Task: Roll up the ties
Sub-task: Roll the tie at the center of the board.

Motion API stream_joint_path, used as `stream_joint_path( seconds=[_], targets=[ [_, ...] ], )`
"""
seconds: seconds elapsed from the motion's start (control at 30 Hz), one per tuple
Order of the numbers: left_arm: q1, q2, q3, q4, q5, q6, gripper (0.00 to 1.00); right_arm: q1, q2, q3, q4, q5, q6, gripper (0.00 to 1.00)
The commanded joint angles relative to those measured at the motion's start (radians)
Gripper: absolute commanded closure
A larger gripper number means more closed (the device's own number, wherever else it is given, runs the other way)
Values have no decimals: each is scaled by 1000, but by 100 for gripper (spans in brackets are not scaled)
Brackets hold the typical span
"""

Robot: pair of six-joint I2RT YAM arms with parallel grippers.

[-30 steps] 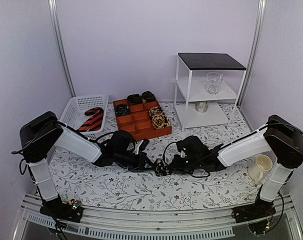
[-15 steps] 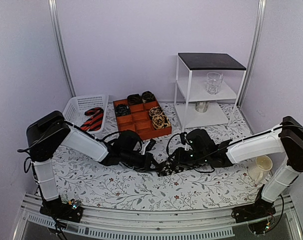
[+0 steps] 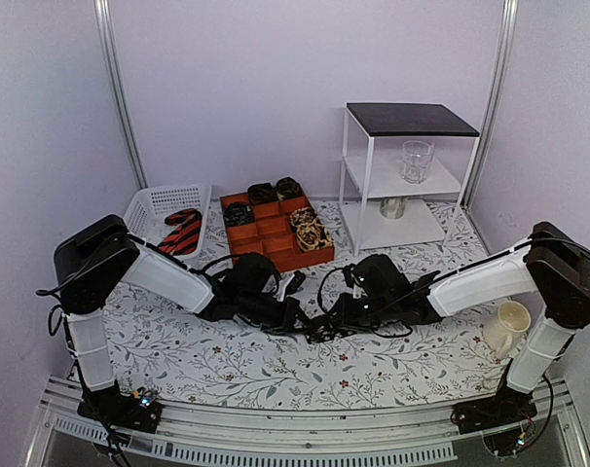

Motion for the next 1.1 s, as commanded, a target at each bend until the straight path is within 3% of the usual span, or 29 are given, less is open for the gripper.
stream_joint_path(
  seconds=[0.0,0.27,0.57,0.73,1.07],
  targets=[
    [-16,18,19,-45,-26,28,100,-3,53,27,-20,-31,-19,82],
    [-13,-105,-25,-143,-137,52,100,20,77,13,-5,-37,3,83],
    [5,-262,-199,-190,-244,46,100,61,142,82,-12,-23,35,83],
    [5,-225,-263,-59,-200,3,100,60,142,87,-13,-7,24,83],
    [2,-116,-250,79,-131,-26,100,58,131,69,-14,16,5,83]
  ],
)
